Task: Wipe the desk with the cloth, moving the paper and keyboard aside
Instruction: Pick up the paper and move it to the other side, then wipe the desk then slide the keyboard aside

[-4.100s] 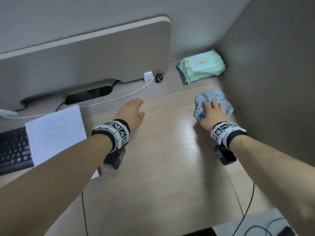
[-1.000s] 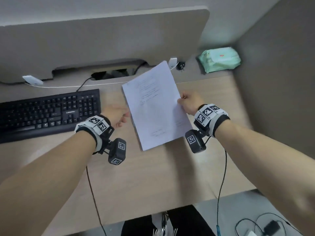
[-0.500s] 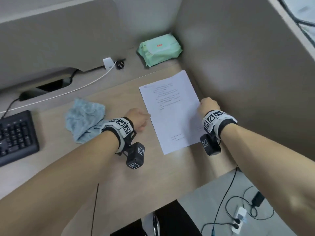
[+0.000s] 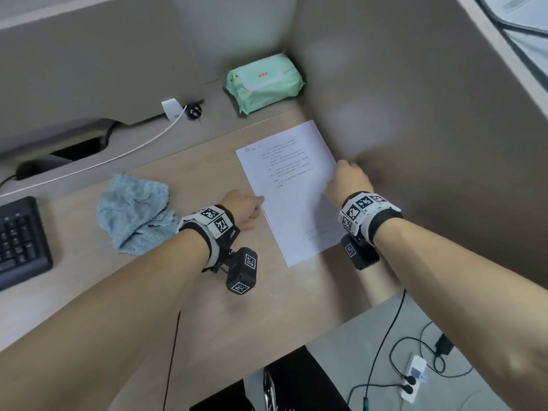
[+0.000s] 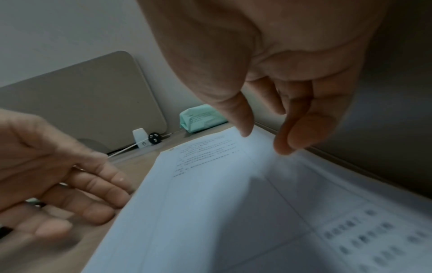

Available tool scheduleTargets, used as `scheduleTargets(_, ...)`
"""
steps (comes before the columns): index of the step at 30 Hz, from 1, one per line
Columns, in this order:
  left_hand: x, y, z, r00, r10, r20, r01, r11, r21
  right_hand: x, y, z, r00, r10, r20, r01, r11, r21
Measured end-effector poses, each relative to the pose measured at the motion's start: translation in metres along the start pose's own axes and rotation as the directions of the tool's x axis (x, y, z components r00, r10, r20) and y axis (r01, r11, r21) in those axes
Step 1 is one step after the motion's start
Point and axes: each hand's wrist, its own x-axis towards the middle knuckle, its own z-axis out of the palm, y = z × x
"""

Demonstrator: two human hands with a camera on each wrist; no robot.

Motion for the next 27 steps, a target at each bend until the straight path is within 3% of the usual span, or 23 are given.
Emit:
scheduleTargets(5,-0.015,-0.006,-0.04,0.977,0.138,-0.162,-0.123,0.987,0.101,-0.014,-0.044,0.013,0.986,-0.157,0.057,0.157,0.988,0.005)
scheduleTargets(9,-0.034,-0.028,-0.127,0.905,0.216,-0.366,-0.169,0.973,0.157,-0.045,-0.118,0.044,0.927,-0.346,0.144,0.341,0.938,0.058)
scheduleTargets(12,-0.05,-0.054,-0.196,0.807,0.299,-0.509,-0.077,0.908,0.411,-0.072,-0.174,0.067,0.846,-0.507,0.168,0.497,0.862,0.101)
scheduleTargets(14,-0.06,-0.077,-0.239,0.776,0.309,-0.55,0.022,0.858,0.514,-0.089,-0.212,0.087,0.782,-0.594,0.189,0.581,0.804,0.124)
scheduleTargets(15,-0.063,-0.089,-0.255,0.783,0.305,-0.542,0.061,0.829,0.555,-0.097,-0.227,0.095,0.749,-0.634,0.194,0.623,0.773,0.122)
scheduleTargets(18,-0.068,-0.131,-0.3,0.874,0.255,-0.413,0.118,0.714,0.69,-0.12,-0.274,0.134,0.645,-0.722,0.25,0.75,0.66,-0.031)
scheduleTargets(20,-0.065,-0.152,-0.315,0.917,0.241,-0.318,0.103,0.626,0.773,-0.132,-0.292,0.157,0.613,-0.731,0.301,0.787,0.601,-0.142)
scheduleTargets(24,-0.057,-0.177,-0.324,0.939,0.29,-0.184,0.006,0.523,0.853,-0.125,-0.296,0.18,0.647,-0.719,0.254,0.762,0.62,-0.187)
scheduleTargets(27,-0.055,-0.178,-0.325,0.93,0.337,-0.148,-0.028,0.464,0.886,-0.088,-0.282,0.165,0.765,-0.63,0.132,0.644,0.746,-0.171)
